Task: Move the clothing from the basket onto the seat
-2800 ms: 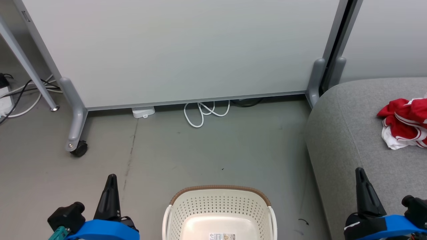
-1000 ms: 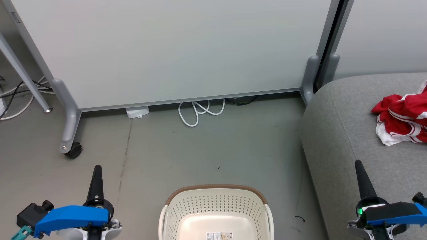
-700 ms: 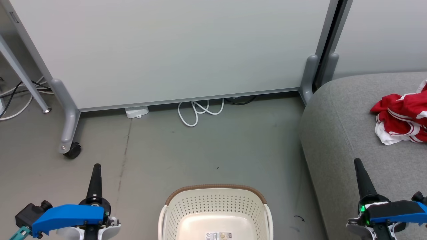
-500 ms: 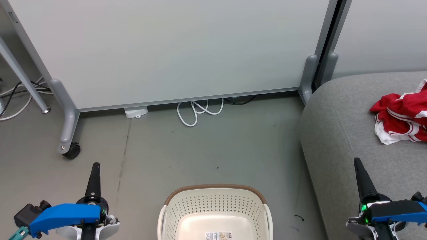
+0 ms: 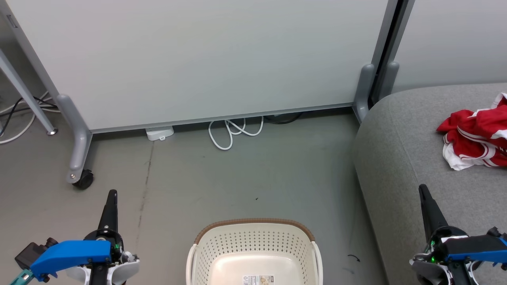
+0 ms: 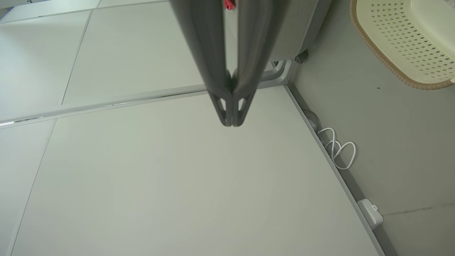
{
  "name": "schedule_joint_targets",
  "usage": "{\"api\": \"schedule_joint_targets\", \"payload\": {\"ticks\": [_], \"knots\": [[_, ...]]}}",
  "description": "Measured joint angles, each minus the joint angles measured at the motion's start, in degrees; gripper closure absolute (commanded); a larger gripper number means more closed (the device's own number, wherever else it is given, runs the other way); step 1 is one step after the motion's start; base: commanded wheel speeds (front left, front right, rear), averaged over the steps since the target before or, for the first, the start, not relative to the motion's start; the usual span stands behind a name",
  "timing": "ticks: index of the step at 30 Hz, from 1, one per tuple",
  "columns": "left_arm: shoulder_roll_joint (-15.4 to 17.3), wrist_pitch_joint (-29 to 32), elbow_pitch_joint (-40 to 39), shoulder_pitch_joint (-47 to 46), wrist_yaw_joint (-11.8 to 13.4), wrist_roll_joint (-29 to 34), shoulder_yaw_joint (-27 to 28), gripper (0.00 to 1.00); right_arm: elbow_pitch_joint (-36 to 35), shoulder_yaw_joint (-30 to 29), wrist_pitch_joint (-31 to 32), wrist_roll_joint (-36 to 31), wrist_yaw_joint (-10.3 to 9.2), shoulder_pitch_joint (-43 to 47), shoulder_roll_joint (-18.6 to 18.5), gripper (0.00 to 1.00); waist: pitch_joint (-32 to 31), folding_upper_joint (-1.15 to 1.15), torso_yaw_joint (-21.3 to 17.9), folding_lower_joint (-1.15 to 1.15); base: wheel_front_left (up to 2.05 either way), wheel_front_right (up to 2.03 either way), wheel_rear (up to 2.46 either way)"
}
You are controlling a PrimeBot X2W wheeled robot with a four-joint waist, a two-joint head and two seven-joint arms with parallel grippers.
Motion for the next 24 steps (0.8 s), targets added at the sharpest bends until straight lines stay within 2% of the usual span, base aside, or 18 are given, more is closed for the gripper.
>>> {"api": "schedule_joint_targets", "payload": {"ticks": [24], "knots": [[-0.2, 2.5, -0.2, -0.9, -0.3, -9.8, 1.5, 1.0, 0.3, -0.1, 2.5, 10.0, 0.0, -1.0, 0.0, 1.0, 0.2, 0.0, -0.6, 0.0, 0.0, 0.0, 0.0]]}}
